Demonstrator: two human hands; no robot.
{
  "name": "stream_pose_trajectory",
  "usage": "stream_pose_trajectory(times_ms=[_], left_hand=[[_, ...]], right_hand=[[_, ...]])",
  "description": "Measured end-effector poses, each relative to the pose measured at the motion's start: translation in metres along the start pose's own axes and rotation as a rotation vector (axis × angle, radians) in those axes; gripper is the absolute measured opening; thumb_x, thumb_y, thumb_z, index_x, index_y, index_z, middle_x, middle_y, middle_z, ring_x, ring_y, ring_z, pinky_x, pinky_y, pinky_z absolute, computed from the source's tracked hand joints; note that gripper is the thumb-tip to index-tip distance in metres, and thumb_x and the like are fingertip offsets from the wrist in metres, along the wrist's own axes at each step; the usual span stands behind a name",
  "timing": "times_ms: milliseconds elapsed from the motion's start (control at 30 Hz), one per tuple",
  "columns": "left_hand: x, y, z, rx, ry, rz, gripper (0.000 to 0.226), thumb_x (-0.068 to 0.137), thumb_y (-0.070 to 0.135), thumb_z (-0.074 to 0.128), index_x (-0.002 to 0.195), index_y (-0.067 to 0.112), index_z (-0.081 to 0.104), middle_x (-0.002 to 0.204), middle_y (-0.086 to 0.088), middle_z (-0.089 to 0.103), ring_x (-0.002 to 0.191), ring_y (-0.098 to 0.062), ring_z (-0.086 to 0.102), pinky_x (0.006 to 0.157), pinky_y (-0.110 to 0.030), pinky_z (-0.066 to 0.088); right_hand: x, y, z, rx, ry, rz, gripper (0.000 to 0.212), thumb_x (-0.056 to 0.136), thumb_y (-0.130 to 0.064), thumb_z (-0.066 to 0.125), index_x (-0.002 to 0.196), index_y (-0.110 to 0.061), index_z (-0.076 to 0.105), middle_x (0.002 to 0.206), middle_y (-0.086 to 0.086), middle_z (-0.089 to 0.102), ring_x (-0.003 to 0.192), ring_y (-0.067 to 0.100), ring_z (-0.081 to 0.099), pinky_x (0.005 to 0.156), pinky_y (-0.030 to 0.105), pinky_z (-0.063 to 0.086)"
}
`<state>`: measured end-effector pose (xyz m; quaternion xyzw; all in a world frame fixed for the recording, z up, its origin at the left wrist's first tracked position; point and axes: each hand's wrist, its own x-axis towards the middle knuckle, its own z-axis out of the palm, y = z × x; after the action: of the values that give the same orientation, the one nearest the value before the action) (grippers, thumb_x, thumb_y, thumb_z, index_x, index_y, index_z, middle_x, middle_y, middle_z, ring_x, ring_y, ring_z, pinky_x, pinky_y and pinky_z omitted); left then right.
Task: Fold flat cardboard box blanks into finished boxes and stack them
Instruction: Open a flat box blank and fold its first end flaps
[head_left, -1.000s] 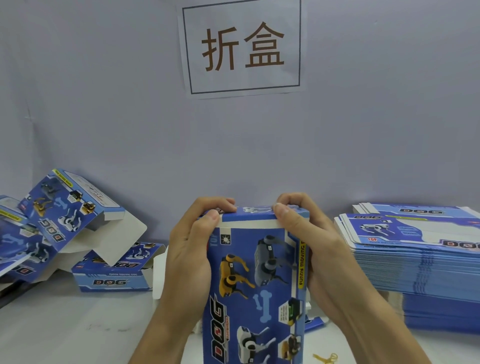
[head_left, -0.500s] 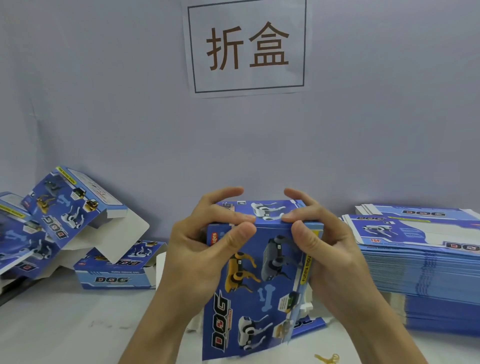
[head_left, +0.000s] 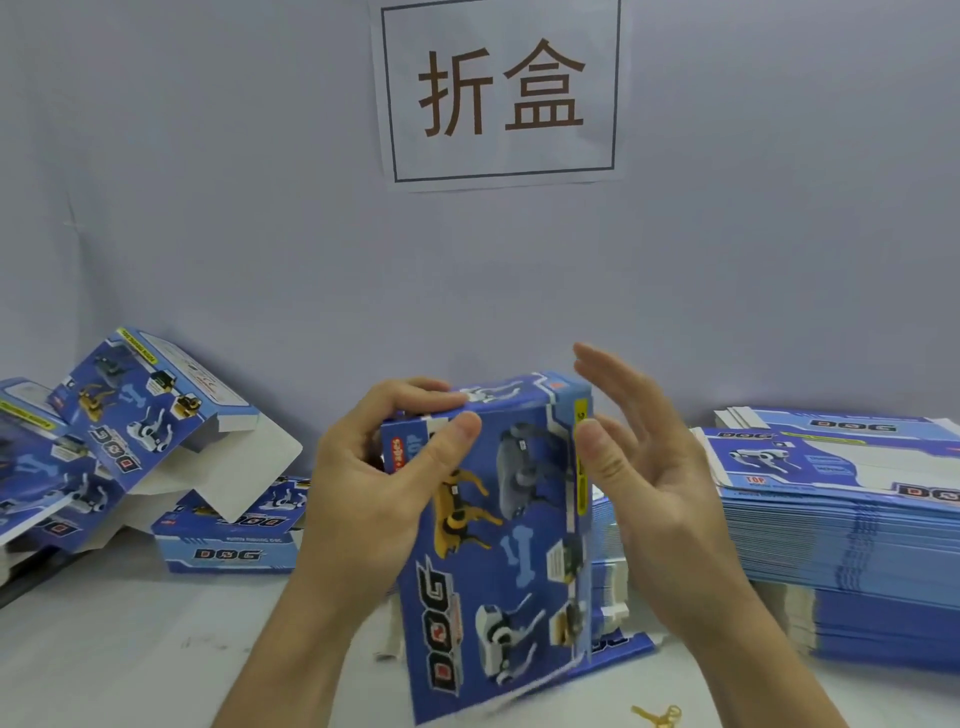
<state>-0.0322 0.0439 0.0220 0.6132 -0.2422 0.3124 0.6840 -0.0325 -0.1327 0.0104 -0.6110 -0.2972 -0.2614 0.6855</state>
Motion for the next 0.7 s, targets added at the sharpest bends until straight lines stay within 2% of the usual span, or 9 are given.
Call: stream_pose_trajectory(times_ms=[100,167,300,367,433,500,600,667,700], left_hand=[[0.0,-0.001,0.0,-0.015,-0.061,-0.001,0.013,0.068,0.039,0.075,0.08,0.031,0.074,0.109,0.01,0.07,0.09,-0.024,0.075,0.062,-0.031,0.062],[-0.002,-0.002,0.006,-0.009,-0.063,0.016,0.016,0.069,0.04,0.074,0.081,0.03,0.074,0.11,0.009,0.069,0.093,-0.024,0.074,0.063,-0.031,0.062],[-0.003,-0.004,0.012,-0.03,0.008,0.029,0.018,0.07,0.044,0.078,0.082,0.031,0.075,0.107,0.007,0.071,0.091,-0.027,0.074,0.065,-0.039,0.063],[-0.001,-0.004,0.011,-0.028,0.2,0.045,0.022,0.073,0.052,0.082,0.082,0.033,0.075,0.097,-0.001,0.072,0.085,-0.033,0.071,0.072,-0.055,0.06],[0.005,-0.007,0.004,-0.109,0.502,0.024,0.013,0.076,0.048,0.078,0.08,0.037,0.073,0.089,-0.001,0.067,0.082,-0.029,0.061,0.08,-0.057,0.055],[0.011,-0.01,-0.006,-0.279,0.776,-0.025,0.008,0.086,0.04,0.072,0.089,0.038,0.066,0.092,0.004,0.06,0.084,-0.015,0.062,0.085,-0.044,0.055],[0.013,-0.014,-0.011,-0.459,0.962,-0.101,0.024,0.095,0.038,0.066,0.106,0.03,0.047,0.096,0.01,0.063,0.073,-0.005,0.07,0.073,-0.031,0.06],[0.01,-0.015,-0.001,-0.472,0.982,-0.138,0.027,0.096,0.039,0.065,0.107,0.029,0.042,0.093,0.011,0.064,0.069,-0.004,0.071,0.063,-0.029,0.06],[0.008,-0.017,0.005,-0.493,0.962,-0.161,0.027,0.095,0.039,0.065,0.106,0.029,0.042,0.091,0.01,0.064,0.067,-0.005,0.071,0.059,-0.028,0.059]], right_hand=[[-0.002,0.001,0.005,-0.082,0.056,-0.051,0.012,0.086,-0.044,0.067,0.097,-0.039,0.07,0.126,-0.02,0.059,0.125,0.009,0.055,0.083,0.041,0.061],[-0.002,0.001,0.006,-0.055,0.117,-0.048,0.007,0.086,-0.036,0.065,0.087,-0.032,0.07,0.122,-0.015,0.06,0.122,0.014,0.058,0.076,0.04,0.062],[0.0,0.0,0.005,-0.049,0.138,-0.061,0.013,0.086,-0.039,0.069,0.098,-0.036,0.073,0.127,-0.011,0.061,0.123,0.015,0.058,0.081,0.032,0.059],[-0.002,0.001,0.01,-0.15,0.163,-0.065,0.029,0.087,-0.049,0.071,0.113,-0.052,0.059,0.13,-0.021,0.057,0.124,0.006,0.054,0.094,0.031,0.051],[-0.003,0.005,0.012,-0.29,0.27,-0.041,0.039,0.082,-0.055,0.066,0.116,-0.056,0.048,0.124,-0.025,0.054,0.12,0.0,0.051,0.092,0.019,0.042],[-0.001,0.006,0.01,-0.425,0.314,0.09,0.037,0.084,-0.063,0.063,0.115,-0.051,0.045,0.119,-0.019,0.052,0.114,0.003,0.05,0.087,0.017,0.041],[0.001,0.006,0.006,-0.511,0.043,0.62,0.067,0.067,-0.086,0.048,0.112,-0.037,0.051,0.115,-0.009,0.062,0.107,0.012,0.06,0.09,0.034,0.051],[-0.001,0.007,0.017,-0.258,-0.103,0.838,0.08,0.052,-0.087,0.05,0.105,-0.028,0.06,0.103,-0.004,0.072,0.095,0.015,0.072,0.084,0.035,0.059],[-0.003,0.009,0.024,-0.041,-0.055,0.831,0.081,0.052,-0.081,0.06,0.107,-0.022,0.063,0.1,-0.001,0.075,0.09,0.017,0.075,0.082,0.037,0.061]])
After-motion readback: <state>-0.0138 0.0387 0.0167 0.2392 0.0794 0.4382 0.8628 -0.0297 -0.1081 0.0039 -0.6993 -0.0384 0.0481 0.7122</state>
